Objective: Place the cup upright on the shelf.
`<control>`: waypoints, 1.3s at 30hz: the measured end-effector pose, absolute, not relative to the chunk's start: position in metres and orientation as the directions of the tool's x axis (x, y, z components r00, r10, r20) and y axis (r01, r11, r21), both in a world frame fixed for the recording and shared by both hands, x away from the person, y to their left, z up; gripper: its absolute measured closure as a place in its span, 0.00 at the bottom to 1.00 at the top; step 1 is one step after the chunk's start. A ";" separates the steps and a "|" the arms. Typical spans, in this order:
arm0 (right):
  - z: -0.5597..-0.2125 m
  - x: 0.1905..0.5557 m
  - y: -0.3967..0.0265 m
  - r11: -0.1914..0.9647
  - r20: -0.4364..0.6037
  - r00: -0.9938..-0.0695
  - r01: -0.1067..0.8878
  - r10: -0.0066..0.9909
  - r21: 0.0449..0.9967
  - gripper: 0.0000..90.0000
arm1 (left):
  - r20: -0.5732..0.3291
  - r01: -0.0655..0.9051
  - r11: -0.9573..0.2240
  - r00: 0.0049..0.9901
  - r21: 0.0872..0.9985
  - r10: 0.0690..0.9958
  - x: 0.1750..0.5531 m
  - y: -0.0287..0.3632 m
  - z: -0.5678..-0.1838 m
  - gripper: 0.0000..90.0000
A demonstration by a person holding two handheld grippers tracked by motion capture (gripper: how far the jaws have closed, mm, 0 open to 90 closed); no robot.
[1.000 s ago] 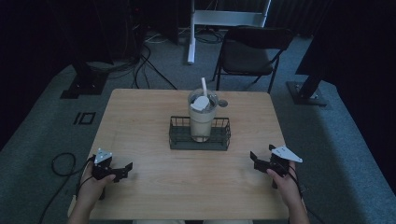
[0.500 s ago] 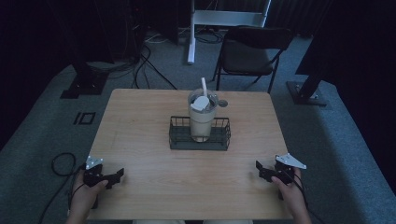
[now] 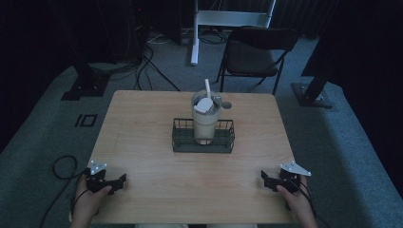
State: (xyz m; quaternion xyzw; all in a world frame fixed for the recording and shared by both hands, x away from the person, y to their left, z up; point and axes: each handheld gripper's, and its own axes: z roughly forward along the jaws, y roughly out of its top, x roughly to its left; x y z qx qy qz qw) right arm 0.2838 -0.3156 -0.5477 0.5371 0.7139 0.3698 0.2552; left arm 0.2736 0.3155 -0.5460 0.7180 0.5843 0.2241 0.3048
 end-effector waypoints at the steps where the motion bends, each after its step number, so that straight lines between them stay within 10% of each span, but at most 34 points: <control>1: -0.548 0.283 -0.316 0.163 0.018 -0.291 0.586 0.957 0.793 0.10 | -0.030 0.703 -0.134 0.216 0.699 0.976 0.274 0.315 -0.546 0.03; 39: -0.552 0.285 -0.315 0.215 0.012 -0.321 0.660 0.947 0.720 0.10 | 0.008 0.716 -0.083 0.107 0.693 0.994 0.273 0.300 -0.547 0.03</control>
